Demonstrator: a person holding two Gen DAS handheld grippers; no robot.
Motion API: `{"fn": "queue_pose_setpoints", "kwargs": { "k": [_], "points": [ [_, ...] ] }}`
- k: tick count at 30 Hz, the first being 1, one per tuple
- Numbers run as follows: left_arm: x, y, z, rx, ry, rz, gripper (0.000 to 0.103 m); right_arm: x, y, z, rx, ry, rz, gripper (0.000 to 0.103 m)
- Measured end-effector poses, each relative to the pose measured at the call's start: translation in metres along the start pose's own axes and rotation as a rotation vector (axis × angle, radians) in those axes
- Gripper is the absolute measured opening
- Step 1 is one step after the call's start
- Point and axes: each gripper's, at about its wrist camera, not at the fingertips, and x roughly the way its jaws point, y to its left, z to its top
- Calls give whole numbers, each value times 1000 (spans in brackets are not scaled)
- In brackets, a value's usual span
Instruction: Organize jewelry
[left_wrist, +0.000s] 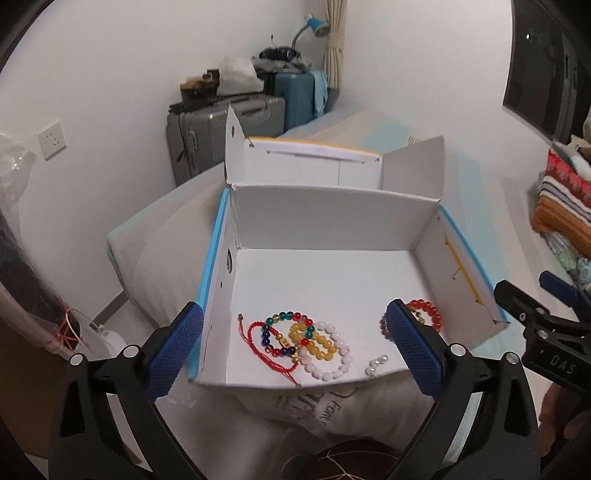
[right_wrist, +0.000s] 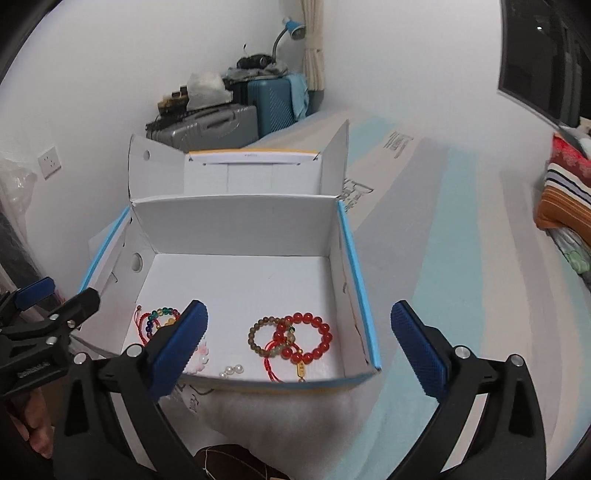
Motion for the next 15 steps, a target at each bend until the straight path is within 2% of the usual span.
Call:
{"fn": "queue_pose_setpoints", "kwargs": {
  "k": [8, 15],
  "points": [
    [-32, -2, -33, 25, -45, -10, 97, -30, -3, -36, 33, -51, 13, 96],
    [-43, -9, -60, 43, -47, -13, 97, -39, -8, -58, 34, -63, -21, 96]
  ]
}}
